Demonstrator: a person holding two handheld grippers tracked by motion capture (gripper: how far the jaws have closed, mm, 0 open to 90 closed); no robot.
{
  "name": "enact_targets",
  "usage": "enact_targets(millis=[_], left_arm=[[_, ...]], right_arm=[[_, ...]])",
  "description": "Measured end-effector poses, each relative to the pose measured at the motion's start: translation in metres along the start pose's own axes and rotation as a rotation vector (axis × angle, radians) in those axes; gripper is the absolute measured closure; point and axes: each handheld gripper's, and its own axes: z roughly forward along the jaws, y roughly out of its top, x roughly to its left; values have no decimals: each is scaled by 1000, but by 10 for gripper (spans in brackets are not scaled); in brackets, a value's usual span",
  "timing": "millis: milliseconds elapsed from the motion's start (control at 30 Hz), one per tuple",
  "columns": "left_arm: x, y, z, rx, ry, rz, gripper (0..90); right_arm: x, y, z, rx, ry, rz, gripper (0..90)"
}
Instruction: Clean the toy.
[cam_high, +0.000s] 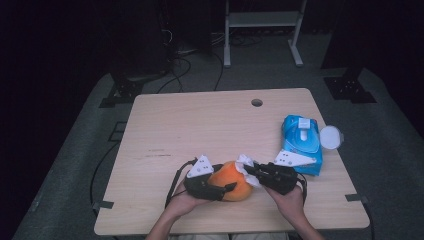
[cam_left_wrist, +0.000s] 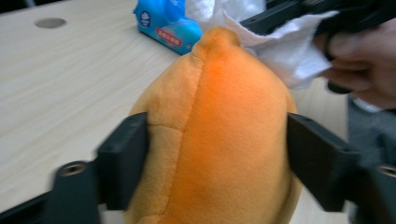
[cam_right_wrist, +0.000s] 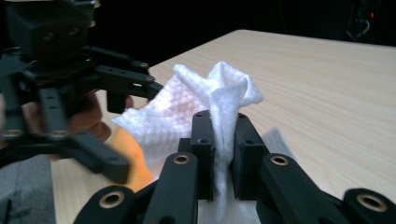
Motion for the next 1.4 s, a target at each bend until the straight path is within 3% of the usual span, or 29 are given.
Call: enact_targets(millis=[133, 200, 267, 367, 433, 567, 633, 733, 833, 900, 967, 1100, 1167, 1233, 1267, 1400], left_arm=[[-3, 9, -9, -31, -25, -11, 373], [-5, 8, -6, -13, -9, 2, 367], [-5, 5, 0, 10, 3, 6, 334], [1, 7, -2, 5, -21, -16, 209], [3, 6, -5, 10, -48, -27, 181], [4, 2, -2, 20, -58, -24, 169], [1, 0, 2, 22, -32, 4, 203], [-4, 3, 0, 11, 16, 32, 342], [-4, 8, -8, -19, 21, 5, 377], [-3, 9, -8, -19, 18, 7, 387], [-3, 7, -6, -5, 13, 16, 372], [2, 6, -6, -23, -19, -9, 230], [4, 3, -2, -1, -11, -11, 186], [2, -1, 4, -5, 3, -29, 218], [0, -2, 6, -2, 23, -17, 263], [-2, -1, 4, 4, 29, 5, 347]], right_arm=[[15, 11, -7, -58, 46, -51, 805], [17, 12, -7, -56, 37, -78, 803], [11, 7, -4, -23, 24, -61, 803], [-2, -4, 0, -20, 30, 9, 802], [-5, -2, -1, -15, 17, 2, 802], [-11, -3, -1, -16, 10, 20, 801], [-14, -3, -2, -16, 9, 40, 802], [-9, -4, -5, -38, 18, 34, 807], [3, 1, -7, -59, 45, -8, 808], [8, 3, -6, -66, 98, -9, 804], [12, 1, 0, -28, 70, -62, 803], [-1, -2, -1, -26, 40, -12, 803], [-7, -3, -4, -28, 7, 10, 801], [-9, -4, -4, -35, 9, 26, 801], [-6, -4, -3, -32, 11, 22, 800], [3, 0, -1, -19, 11, -36, 799]])
